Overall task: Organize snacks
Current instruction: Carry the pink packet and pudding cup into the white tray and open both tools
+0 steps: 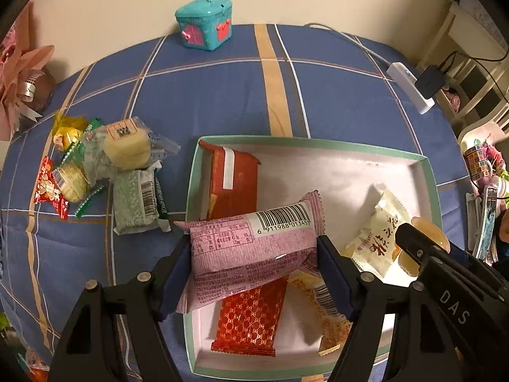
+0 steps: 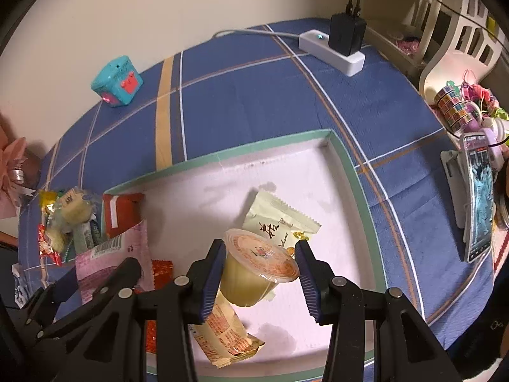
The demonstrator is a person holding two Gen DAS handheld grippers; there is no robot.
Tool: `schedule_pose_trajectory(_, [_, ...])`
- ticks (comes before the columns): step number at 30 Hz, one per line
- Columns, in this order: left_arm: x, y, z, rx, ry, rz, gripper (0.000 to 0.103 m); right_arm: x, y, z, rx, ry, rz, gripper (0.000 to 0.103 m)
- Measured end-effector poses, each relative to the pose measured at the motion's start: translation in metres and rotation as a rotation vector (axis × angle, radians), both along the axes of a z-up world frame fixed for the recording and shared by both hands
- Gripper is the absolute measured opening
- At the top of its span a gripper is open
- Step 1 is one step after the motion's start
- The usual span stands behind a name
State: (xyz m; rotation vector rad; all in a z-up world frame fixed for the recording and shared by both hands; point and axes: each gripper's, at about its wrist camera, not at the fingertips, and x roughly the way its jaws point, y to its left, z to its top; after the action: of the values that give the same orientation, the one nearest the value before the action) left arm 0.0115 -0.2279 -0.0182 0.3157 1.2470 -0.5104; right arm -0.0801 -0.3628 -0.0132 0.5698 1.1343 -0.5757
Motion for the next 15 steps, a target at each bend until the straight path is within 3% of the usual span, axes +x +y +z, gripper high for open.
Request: schedule_pose_trajectory(15, [0.000, -0.003, -0.013, 0.012, 0.021, -0.006, 0.078, 0.001, 0.000, -0.010, 0.017, 0.033, -0.003, 0.048])
